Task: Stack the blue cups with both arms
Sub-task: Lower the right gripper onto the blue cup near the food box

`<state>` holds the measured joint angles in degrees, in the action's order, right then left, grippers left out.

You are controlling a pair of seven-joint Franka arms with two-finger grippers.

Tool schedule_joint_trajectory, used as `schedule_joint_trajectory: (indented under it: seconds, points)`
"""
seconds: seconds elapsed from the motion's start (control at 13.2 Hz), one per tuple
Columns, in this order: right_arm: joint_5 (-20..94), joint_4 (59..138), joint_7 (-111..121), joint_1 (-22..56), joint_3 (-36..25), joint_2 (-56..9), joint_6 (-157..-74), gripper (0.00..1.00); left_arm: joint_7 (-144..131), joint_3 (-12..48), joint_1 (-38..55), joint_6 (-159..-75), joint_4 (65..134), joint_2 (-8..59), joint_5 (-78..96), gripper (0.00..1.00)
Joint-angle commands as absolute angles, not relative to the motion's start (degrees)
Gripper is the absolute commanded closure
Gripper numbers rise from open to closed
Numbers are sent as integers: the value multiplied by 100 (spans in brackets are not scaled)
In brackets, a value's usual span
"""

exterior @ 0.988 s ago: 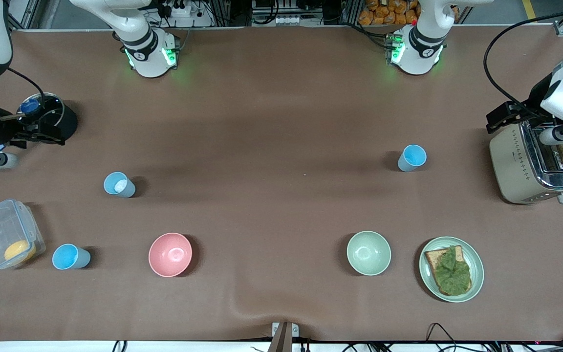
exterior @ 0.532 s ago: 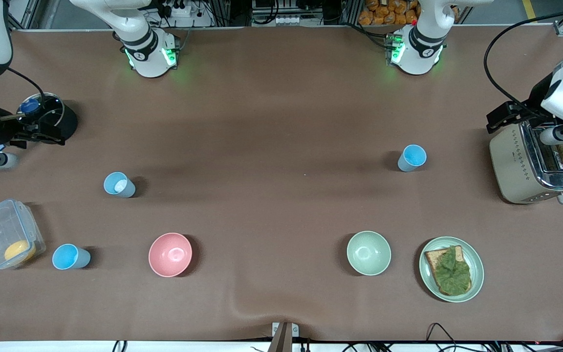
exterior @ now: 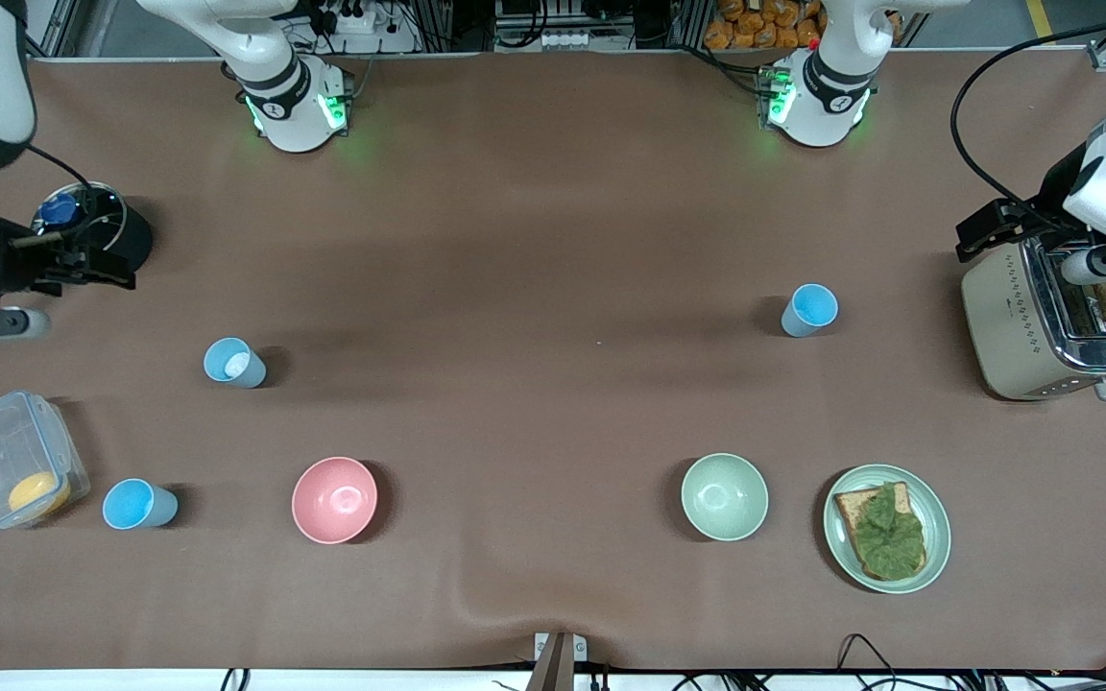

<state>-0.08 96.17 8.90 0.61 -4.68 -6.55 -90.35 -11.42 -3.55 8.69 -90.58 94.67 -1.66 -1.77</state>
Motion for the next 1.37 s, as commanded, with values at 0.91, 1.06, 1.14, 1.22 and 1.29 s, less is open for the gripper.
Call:
schedule_joint_trajectory:
  seconds: [0.91, 1.06, 1.14, 1.22, 1.29]
  points:
    - [324, 10925, 1731, -536, -396, -1959, -11679, 0, -1231, -343, 844, -8921, 9325, -114, -185, 0]
    - [351, 10925, 1732, -554, -396, -2109, -11777, 0, -1230, -343, 853, -8921, 9325, -114, -185, 0]
    - [360, 10960, 1731, -554, -396, -2162, -11812, 0, -1230, -343, 844, -8921, 9325, -114, -185, 0]
    - [378, 11012, 1731, -545, -396, -2171, -11908, 0, -1230, -343, 844, -8921, 9325, -114, -185, 0]
    - [491, 11056, 1731, -536, -396, -2214, -11979, 0, -1239, -343, 844, -8921, 9325, -114, -185, 0]
